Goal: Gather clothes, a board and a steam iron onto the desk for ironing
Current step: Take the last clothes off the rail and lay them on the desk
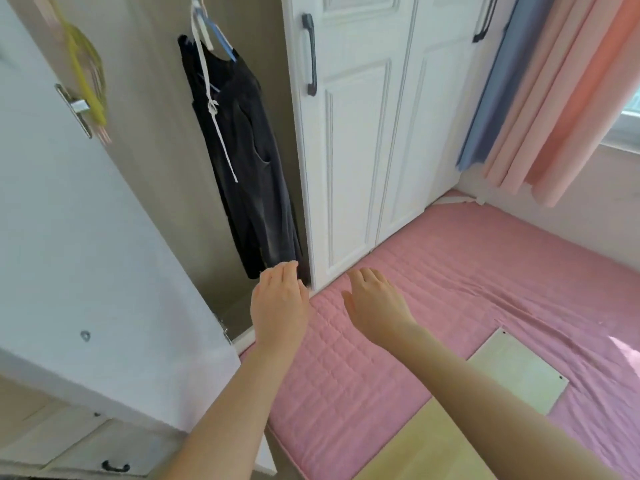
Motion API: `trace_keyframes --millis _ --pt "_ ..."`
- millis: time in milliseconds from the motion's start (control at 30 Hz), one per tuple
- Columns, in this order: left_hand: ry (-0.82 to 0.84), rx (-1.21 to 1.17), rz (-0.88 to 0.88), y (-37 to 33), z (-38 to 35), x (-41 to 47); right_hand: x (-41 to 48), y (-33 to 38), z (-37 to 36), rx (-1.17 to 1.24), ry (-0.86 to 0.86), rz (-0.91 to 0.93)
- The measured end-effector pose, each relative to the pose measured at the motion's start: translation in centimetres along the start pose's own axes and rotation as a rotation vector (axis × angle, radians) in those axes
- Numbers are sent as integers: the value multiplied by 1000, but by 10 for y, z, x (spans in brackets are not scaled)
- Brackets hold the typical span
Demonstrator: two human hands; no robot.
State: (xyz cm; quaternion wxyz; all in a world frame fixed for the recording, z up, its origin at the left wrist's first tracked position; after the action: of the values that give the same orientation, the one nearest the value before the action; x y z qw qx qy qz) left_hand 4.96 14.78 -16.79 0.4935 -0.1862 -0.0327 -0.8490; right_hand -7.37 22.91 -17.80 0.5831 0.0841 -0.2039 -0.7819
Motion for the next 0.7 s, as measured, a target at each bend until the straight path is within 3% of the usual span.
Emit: trace_keyframes --millis 367,700 --pt "-163 15 155 2 23 154 163 16 80 24 -99 275" --pt "-332 200 14 6 69 278 291 58 138 147 -148 382"
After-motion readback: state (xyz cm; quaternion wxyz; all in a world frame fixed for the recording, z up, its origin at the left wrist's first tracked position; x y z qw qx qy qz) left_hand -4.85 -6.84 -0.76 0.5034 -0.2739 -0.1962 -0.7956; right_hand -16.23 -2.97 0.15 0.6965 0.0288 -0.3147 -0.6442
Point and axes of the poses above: each hand's wrist, its own x-axis towards the middle knuckle, its own z-axis out of the back of the hand, y = z × x, the point moved 8 cm from there along x, towards the middle knuckle, and after that the axes turned 14 degrees about x, right-handed, at the moved point
